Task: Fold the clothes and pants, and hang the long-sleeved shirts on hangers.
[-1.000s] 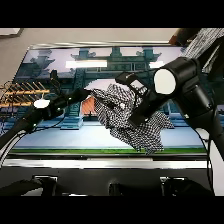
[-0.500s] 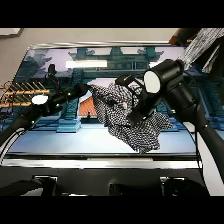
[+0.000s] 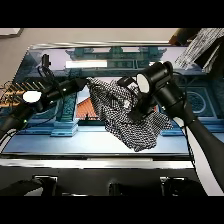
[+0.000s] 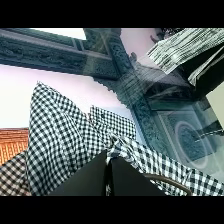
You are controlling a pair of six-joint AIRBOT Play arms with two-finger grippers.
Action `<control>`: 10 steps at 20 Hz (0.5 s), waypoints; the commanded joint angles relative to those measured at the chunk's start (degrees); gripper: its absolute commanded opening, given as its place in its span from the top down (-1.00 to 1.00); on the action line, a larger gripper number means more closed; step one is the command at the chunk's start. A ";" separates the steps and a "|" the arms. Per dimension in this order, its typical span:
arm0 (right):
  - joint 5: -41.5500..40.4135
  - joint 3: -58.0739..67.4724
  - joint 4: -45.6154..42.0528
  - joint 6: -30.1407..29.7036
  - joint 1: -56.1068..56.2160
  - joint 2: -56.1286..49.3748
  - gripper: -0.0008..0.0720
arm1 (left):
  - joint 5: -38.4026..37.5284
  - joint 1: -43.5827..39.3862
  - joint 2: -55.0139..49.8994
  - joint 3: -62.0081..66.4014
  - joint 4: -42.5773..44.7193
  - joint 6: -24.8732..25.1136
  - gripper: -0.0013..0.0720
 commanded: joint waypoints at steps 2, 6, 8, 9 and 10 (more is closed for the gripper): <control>2.38 0.02 -4.44 3.45 0.04 1.62 0.93 | -1.79 1.33 0.72 0.28 8.50 -7.08 0.93; 3.10 0.02 -3.43 5.55 0.07 4.55 0.93 | -2.25 1.40 0.68 0.39 10.88 -8.63 0.93; 1.99 0.02 -1.57 5.70 0.07 4.22 0.93 | -2.38 0.37 0.68 1.62 10.93 -8.48 0.93; 0.74 0.02 -0.94 6.25 0.07 3.69 0.93 | -2.38 -0.09 0.72 2.62 10.95 -8.33 0.93; -0.24 0.02 -0.94 6.75 0.07 2.95 0.93 | -2.43 -0.42 0.87 3.67 10.95 -8.35 0.93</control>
